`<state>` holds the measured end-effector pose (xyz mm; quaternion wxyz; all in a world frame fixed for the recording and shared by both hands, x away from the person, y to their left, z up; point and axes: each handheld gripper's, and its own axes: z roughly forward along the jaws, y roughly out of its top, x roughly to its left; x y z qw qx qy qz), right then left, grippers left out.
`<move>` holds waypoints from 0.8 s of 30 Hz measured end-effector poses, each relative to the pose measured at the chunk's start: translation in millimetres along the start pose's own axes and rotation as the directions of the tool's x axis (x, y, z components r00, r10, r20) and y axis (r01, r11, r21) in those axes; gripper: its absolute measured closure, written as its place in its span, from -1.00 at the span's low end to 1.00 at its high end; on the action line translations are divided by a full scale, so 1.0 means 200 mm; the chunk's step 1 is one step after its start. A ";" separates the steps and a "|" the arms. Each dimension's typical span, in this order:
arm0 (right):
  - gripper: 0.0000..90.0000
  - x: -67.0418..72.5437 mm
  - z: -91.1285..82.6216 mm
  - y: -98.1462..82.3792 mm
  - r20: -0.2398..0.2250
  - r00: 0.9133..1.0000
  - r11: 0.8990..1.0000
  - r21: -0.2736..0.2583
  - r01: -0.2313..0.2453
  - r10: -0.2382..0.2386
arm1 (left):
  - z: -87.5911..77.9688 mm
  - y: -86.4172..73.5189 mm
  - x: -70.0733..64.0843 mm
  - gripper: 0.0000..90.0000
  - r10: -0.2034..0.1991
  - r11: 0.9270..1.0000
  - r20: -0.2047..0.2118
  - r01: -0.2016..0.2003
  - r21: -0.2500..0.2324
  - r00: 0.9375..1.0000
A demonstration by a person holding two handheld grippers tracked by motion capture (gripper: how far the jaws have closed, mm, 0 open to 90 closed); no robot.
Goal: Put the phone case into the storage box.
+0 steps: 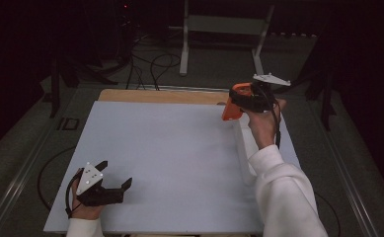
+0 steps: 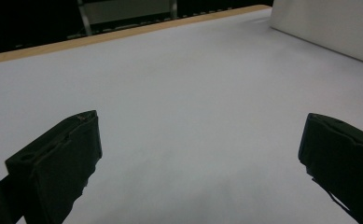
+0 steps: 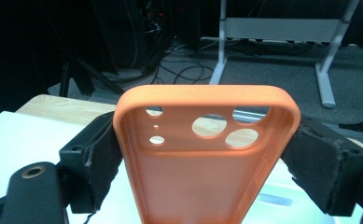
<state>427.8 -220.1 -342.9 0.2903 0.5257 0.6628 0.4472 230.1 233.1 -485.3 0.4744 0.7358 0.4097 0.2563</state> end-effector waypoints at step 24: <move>-0.64 -0.11 -0.03 0.01 0.082 0.997 1.000 0.003 0.003 -0.003 | 0.00 0.00 -0.01 -1.00 0.003 1.000 0.001 -0.003 0.003 1.000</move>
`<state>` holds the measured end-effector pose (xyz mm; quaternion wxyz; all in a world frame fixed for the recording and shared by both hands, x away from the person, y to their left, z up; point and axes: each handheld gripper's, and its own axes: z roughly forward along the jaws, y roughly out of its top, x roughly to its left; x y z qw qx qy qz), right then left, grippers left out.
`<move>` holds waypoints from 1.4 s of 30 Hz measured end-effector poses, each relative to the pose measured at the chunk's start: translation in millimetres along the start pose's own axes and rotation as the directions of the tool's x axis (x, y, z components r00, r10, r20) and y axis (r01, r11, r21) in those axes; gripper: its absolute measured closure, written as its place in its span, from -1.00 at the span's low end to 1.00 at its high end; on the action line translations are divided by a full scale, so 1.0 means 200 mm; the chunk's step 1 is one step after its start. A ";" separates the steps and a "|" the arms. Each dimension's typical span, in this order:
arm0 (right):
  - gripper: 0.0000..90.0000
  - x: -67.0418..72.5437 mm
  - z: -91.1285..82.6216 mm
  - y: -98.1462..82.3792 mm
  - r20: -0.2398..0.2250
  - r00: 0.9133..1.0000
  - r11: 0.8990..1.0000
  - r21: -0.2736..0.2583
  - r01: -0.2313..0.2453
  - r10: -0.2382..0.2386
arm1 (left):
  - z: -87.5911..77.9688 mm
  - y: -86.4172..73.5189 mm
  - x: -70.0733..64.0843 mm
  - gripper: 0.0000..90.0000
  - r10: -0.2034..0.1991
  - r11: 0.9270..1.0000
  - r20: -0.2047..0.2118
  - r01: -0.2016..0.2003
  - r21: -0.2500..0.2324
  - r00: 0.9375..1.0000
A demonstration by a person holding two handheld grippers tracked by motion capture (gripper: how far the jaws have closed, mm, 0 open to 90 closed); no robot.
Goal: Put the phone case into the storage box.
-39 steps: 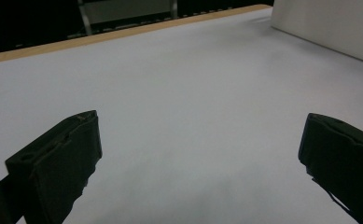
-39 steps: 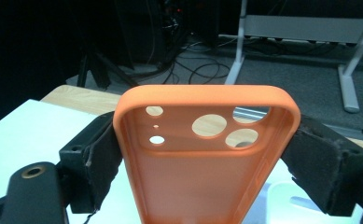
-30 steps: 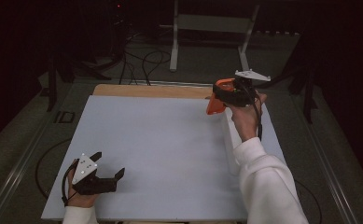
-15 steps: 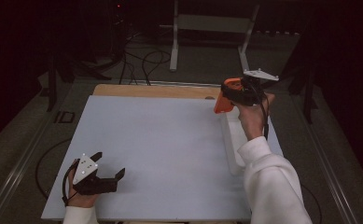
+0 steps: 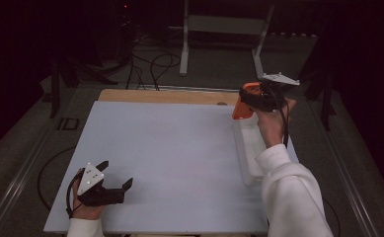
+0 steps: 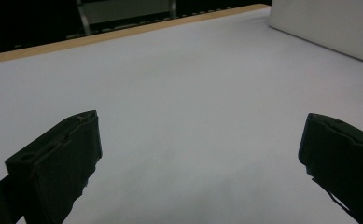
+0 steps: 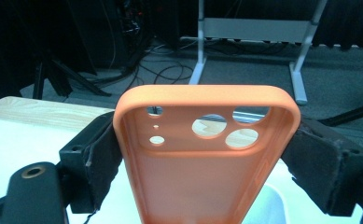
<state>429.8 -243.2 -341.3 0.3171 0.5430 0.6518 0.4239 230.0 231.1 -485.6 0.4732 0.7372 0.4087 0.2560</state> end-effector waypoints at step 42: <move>-0.64 -0.10 0.00 0.00 0.086 0.996 0.999 0.022 0.034 -0.036 | 0.01 0.00 -0.01 -1.00 0.006 1.000 0.008 -0.006 0.001 1.000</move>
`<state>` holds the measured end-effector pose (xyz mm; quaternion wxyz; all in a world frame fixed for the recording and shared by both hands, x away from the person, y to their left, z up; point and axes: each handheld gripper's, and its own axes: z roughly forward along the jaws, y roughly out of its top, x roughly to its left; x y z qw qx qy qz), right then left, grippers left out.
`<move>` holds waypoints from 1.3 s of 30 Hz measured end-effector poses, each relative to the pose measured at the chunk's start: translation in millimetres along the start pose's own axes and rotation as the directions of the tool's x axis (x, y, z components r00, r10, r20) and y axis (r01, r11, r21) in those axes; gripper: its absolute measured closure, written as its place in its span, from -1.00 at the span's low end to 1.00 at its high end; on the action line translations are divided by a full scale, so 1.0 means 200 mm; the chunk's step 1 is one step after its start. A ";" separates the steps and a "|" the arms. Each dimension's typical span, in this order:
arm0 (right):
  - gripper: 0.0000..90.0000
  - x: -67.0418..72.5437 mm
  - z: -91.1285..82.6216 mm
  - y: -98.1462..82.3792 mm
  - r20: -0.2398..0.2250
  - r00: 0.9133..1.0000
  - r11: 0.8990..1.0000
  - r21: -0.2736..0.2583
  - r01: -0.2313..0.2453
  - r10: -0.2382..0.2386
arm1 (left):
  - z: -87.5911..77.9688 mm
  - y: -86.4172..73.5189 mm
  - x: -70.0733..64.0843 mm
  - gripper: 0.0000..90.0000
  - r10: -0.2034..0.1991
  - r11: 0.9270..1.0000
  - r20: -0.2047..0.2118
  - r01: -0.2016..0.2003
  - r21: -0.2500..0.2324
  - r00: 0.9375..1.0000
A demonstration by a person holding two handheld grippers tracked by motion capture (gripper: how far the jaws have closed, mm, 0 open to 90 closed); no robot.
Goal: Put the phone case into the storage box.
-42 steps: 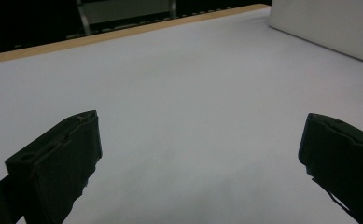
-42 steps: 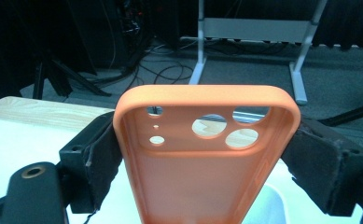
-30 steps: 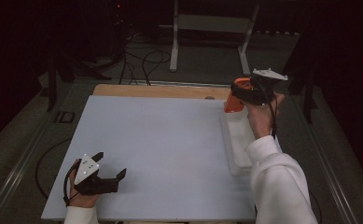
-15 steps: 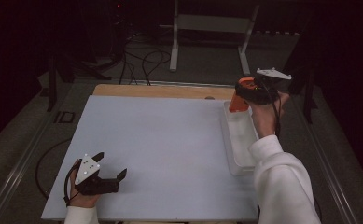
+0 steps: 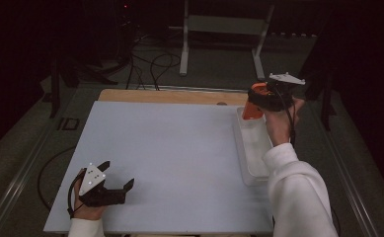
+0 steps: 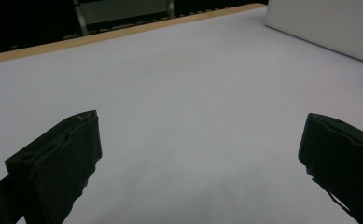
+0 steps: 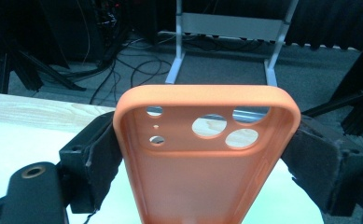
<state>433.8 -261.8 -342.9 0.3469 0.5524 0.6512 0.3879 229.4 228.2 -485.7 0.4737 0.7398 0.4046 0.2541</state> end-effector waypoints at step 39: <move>-0.64 -0.01 0.12 -0.09 0.040 0.997 0.998 0.025 -0.062 0.061 | -0.01 0.00 0.00 -1.00 -0.003 1.000 -0.002 0.003 -0.009 1.000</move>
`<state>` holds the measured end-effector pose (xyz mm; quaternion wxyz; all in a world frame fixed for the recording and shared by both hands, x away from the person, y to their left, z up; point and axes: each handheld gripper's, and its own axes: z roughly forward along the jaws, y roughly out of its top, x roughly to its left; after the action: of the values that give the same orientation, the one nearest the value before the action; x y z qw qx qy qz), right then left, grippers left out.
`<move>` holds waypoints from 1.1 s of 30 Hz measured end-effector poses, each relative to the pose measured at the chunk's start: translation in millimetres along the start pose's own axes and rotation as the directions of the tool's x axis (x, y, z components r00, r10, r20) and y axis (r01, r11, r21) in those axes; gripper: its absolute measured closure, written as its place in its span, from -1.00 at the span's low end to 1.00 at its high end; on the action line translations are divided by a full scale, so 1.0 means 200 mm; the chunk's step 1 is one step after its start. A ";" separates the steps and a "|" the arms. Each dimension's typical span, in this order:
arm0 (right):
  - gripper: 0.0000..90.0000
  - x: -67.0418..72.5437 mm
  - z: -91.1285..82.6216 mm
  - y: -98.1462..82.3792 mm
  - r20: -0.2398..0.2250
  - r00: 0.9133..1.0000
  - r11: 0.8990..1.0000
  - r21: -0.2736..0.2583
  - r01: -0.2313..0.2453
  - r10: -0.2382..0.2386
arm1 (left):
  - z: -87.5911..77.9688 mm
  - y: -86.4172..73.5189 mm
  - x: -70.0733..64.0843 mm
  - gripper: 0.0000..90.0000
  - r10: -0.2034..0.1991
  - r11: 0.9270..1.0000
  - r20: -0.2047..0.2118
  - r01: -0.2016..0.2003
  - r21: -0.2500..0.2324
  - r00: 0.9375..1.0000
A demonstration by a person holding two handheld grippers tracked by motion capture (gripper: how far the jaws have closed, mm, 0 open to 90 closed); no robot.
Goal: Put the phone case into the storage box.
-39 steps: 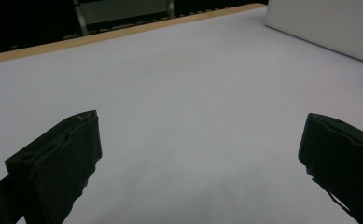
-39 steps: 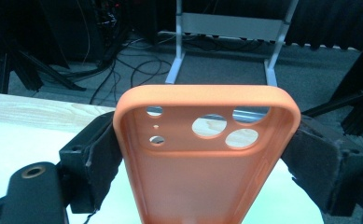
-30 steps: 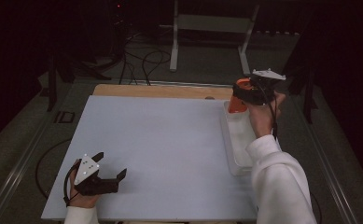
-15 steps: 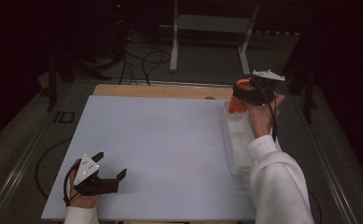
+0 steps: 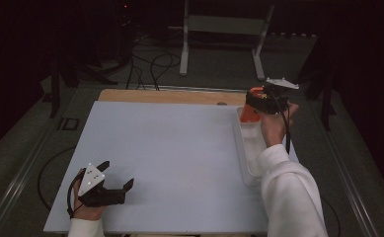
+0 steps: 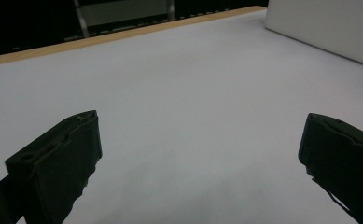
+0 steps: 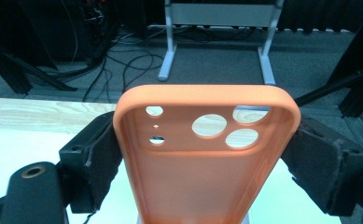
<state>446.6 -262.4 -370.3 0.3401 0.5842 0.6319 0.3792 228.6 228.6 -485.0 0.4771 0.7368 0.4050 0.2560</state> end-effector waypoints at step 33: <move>-0.64 0.00 0.11 -0.06 0.016 1.000 0.999 0.035 -0.016 0.016 | -0.01 0.00 0.00 -1.00 -0.004 1.000 -0.003 0.004 -0.006 1.000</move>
<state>459.6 -260.5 -391.7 0.3319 0.5982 0.6309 0.3660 227.8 230.3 -484.2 0.4793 0.7341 0.4065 0.2571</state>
